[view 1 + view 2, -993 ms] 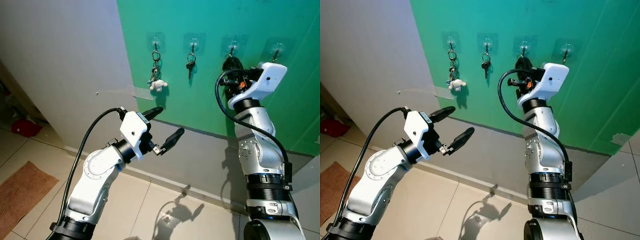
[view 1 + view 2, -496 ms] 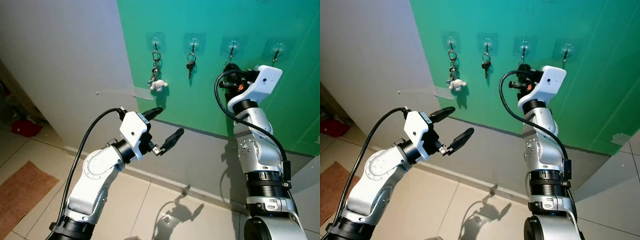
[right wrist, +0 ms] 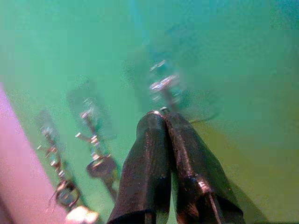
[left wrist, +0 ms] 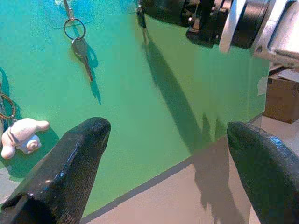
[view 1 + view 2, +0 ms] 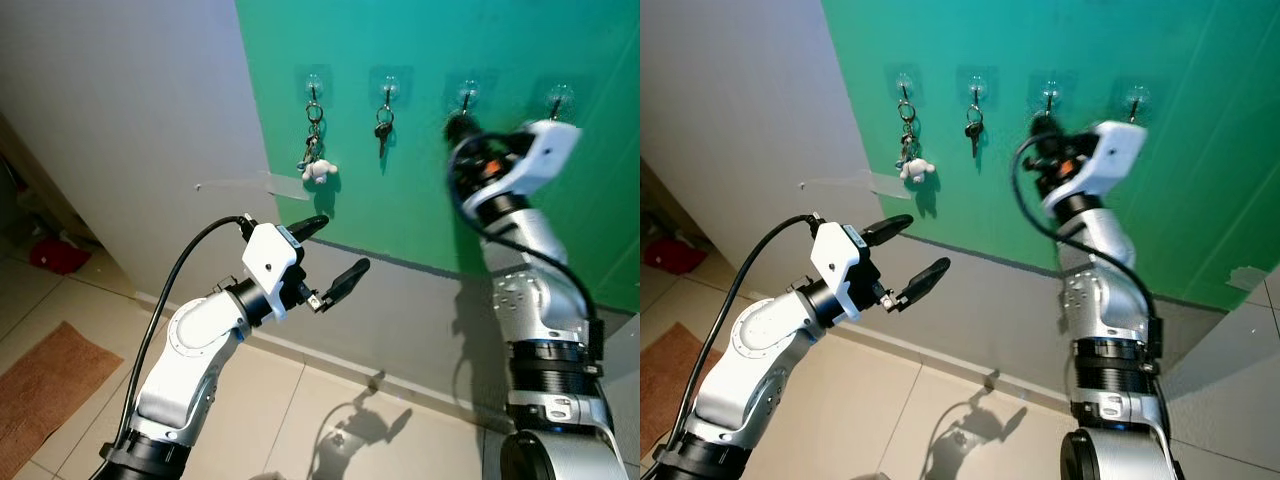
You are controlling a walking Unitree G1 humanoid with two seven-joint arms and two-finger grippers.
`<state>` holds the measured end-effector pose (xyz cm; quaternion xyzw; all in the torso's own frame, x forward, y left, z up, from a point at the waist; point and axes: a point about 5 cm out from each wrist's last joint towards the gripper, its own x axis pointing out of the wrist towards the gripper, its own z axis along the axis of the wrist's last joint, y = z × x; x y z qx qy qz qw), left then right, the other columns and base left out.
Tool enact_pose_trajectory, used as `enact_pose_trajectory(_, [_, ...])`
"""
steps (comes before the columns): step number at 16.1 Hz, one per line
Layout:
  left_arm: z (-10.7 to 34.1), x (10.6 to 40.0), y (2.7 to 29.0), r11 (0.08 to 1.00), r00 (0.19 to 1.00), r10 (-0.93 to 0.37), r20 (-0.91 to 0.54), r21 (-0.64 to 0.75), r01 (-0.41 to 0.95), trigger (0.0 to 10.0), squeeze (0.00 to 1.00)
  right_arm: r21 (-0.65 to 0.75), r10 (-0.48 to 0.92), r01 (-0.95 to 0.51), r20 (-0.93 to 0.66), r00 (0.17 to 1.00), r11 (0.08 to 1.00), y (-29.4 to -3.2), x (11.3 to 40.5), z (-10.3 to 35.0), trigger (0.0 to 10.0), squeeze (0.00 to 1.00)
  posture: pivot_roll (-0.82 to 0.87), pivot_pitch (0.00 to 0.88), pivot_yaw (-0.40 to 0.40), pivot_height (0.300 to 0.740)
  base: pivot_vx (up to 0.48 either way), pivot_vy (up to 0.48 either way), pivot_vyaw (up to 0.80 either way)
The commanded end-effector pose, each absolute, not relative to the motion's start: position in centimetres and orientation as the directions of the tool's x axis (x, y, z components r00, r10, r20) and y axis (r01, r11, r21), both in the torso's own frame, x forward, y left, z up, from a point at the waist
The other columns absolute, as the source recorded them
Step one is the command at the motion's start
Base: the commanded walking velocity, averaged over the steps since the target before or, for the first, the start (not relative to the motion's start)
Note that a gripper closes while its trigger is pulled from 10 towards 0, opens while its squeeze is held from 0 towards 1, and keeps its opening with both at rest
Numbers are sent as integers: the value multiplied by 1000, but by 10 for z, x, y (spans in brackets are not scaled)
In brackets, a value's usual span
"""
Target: Hang keys on a hook
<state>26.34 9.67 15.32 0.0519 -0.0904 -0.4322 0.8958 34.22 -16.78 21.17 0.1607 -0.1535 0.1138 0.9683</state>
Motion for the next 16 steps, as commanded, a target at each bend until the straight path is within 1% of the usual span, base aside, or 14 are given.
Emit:
enact_pose_trajectory(1, [154, 265, 97, 614, 605, -789, 109, 182, 768, 10000, 0, 301, 131, -246, 356, 925, 922, -172, 341, 217, 10000, 0, -26, 0, 91, 740, 0, 0, 0])
enact_pose_trajectory(4, [154, 265, 98, 615, 606, -788, 108, 182, 767, 10000, 0, 321, 125, -234, 326, 937, 918, -174, 344, 215, 10000, 0, -24, 0, 88, 740, 0, 0, 0])
enact_pose_trajectory(8, [154, 265, 98, 615, 606, -788, 108, 183, 767, 10000, 0, 341, 125, -232, 306, 944, 911, -168, 347, 214, 10000, 0, -22, 0, 89, 740, 0, 0, 0])
enact_pose_trajectory(16, [154, 264, 97, 603, 595, -797, 102, 183, 776, 10000, 0, 334, 121, -239, 338, 933, 912, -175, 335, 221, 10000, 0, -28, 0, 102, 740, 0, 0, 0])
